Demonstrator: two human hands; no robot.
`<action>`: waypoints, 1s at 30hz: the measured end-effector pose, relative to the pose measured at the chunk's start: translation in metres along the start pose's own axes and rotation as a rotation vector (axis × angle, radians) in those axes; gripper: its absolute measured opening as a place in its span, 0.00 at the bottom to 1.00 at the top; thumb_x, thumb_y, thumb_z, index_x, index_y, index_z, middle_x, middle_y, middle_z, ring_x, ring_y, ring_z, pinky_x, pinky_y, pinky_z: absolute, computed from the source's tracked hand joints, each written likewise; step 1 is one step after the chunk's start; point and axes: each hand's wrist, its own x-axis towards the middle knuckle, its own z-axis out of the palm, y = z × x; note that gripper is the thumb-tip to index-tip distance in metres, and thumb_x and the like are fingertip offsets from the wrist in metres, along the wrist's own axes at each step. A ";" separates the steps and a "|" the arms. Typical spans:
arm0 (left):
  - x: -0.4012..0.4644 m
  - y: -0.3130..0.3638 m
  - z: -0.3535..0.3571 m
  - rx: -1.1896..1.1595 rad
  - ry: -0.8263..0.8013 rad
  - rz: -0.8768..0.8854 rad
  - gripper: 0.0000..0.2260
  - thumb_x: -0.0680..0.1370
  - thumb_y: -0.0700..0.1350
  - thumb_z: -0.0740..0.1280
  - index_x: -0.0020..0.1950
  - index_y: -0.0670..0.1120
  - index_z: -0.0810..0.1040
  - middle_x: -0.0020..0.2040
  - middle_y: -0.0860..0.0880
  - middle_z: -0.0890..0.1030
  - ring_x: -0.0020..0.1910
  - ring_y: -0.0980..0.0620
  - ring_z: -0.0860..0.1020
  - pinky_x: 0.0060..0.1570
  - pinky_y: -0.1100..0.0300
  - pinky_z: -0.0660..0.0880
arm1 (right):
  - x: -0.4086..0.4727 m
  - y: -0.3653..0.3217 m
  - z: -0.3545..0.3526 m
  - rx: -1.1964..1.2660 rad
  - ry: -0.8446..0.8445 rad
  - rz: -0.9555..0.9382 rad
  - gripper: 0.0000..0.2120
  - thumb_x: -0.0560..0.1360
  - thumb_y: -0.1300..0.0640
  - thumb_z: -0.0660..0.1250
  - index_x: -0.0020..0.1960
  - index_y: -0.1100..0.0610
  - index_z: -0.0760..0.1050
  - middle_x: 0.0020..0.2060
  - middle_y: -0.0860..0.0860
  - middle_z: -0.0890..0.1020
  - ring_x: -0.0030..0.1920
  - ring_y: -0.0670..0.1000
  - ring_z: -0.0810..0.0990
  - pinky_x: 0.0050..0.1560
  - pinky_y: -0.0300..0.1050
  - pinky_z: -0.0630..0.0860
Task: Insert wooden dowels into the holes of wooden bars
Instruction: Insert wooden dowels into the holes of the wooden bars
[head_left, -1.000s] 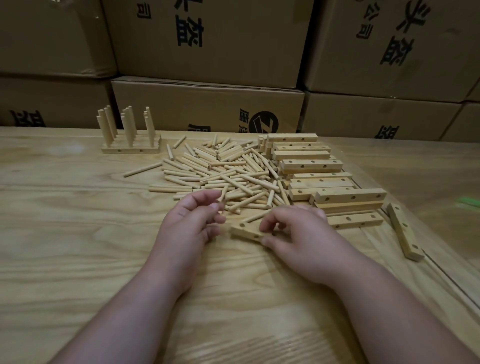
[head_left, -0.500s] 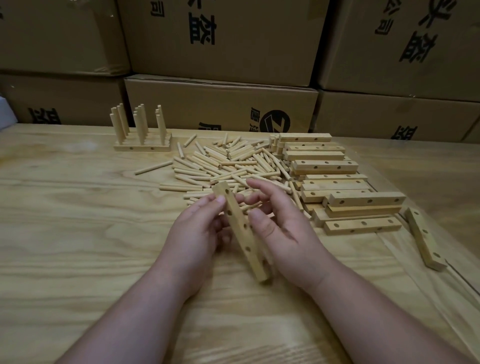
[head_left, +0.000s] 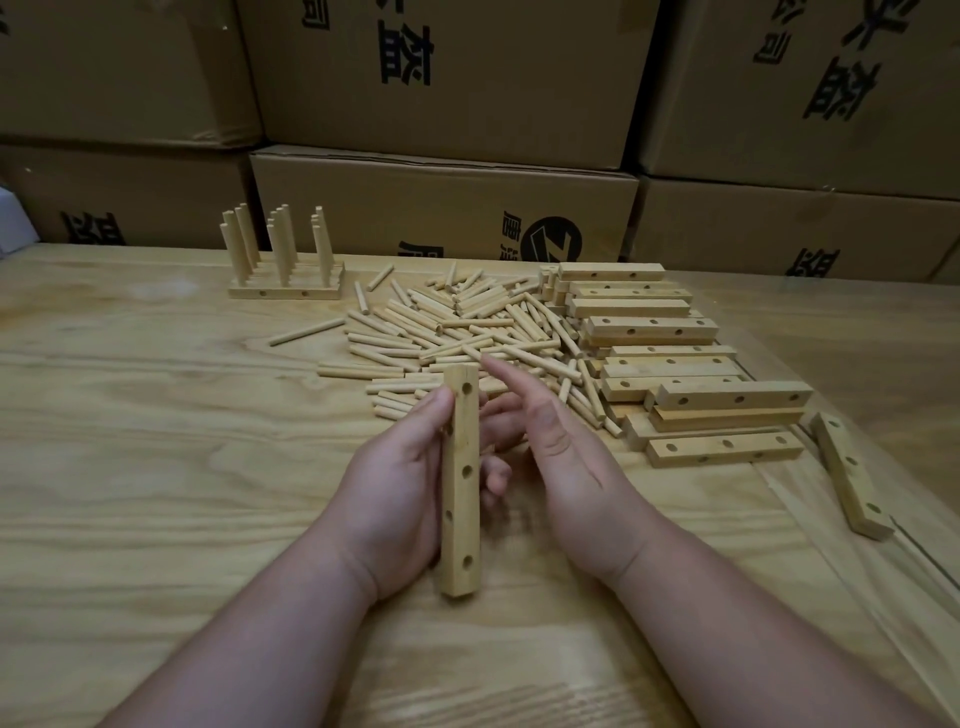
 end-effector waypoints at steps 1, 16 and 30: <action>0.000 0.000 0.000 -0.025 0.025 0.003 0.19 0.77 0.56 0.60 0.60 0.44 0.75 0.48 0.43 0.84 0.30 0.49 0.74 0.33 0.56 0.71 | 0.000 0.000 -0.002 -0.035 0.040 0.004 0.25 0.80 0.34 0.51 0.74 0.41 0.66 0.47 0.43 0.81 0.47 0.43 0.82 0.47 0.32 0.76; 0.005 0.004 -0.003 -0.123 0.283 0.064 0.09 0.78 0.49 0.68 0.54 0.45 0.78 0.39 0.47 0.74 0.32 0.52 0.72 0.29 0.60 0.71 | 0.013 0.016 -0.015 -1.094 0.211 0.223 0.03 0.78 0.46 0.65 0.50 0.42 0.77 0.51 0.41 0.67 0.59 0.48 0.63 0.57 0.48 0.55; 0.009 -0.002 -0.007 -0.043 0.265 0.082 0.08 0.77 0.46 0.71 0.53 0.46 0.77 0.38 0.48 0.73 0.34 0.53 0.73 0.30 0.60 0.73 | 0.010 0.004 -0.012 -0.653 0.280 -0.203 0.07 0.78 0.58 0.69 0.55 0.49 0.80 0.47 0.35 0.78 0.54 0.39 0.75 0.54 0.37 0.73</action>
